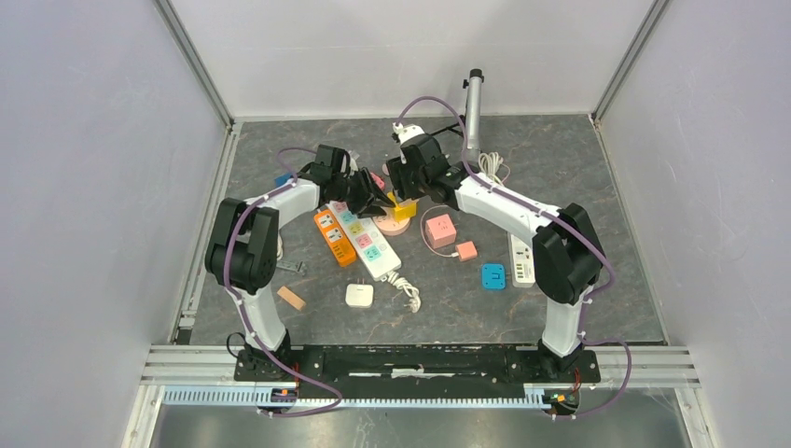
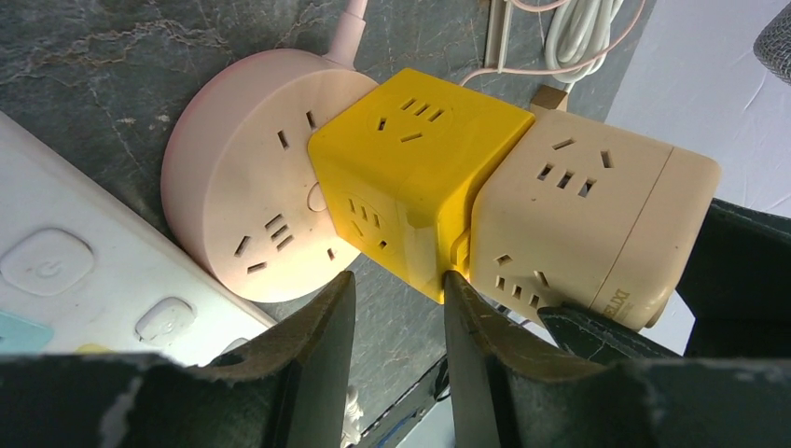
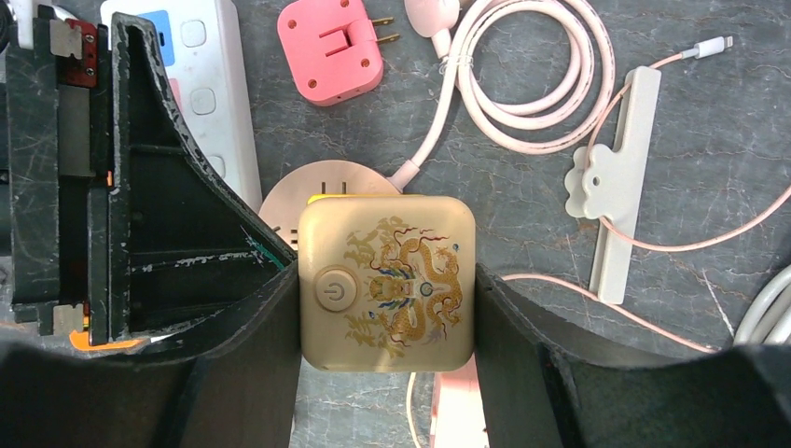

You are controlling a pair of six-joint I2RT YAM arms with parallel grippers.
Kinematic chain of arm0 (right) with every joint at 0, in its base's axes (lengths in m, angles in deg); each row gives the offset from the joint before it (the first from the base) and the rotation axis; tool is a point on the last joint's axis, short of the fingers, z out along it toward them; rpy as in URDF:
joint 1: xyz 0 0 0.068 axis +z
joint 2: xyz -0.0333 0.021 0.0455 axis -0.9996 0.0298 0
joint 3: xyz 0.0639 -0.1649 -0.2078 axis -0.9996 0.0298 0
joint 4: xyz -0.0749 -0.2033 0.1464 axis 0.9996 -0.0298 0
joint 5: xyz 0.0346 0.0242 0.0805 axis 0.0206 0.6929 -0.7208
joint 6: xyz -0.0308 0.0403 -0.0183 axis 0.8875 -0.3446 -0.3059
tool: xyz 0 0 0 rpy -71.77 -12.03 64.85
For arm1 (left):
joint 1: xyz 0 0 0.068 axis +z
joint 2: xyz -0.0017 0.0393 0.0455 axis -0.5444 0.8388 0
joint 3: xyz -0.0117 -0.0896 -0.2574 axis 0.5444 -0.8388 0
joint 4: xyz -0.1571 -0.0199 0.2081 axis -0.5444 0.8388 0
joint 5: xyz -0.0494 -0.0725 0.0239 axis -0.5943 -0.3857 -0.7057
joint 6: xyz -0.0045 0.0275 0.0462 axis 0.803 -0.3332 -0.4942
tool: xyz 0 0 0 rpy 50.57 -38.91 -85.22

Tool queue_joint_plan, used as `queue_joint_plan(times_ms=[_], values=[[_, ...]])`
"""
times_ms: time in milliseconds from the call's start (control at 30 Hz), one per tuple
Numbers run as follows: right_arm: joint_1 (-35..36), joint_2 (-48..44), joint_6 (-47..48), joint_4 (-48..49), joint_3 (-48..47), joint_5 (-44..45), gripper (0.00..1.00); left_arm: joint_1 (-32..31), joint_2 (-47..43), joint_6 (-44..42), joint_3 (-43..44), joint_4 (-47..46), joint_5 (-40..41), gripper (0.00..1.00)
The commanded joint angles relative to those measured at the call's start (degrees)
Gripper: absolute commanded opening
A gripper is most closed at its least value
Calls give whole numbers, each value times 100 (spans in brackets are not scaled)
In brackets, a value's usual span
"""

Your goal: Pull the plug off the socket

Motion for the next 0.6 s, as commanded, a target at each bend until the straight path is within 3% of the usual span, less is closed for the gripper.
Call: queue_joint_plan(times_ms=[0, 233, 300, 367, 467, 567], values=[[153, -86, -61, 25, -303, -605, 0, -39, 528, -666, -71, 1064, 1066, 45], [327, 47, 232, -231, -435, -37, 3, -36, 566, -733, 43, 1176, 1062, 45], [223, 58, 251, -391, -643, -100, 32, -39, 559, -730, 41, 1179, 1053, 46], [139, 7, 259, -451, -660, -122, 52, -38, 571, -721, 66, 1179, 1040, 48], [63, -78, 252, -444, -509, 3, 70, -39, 583, -709, 98, 1175, 1028, 49], [36, -111, 232, -417, -388, 0, 79, -38, 585, -700, 120, 1180, 1018, 52]])
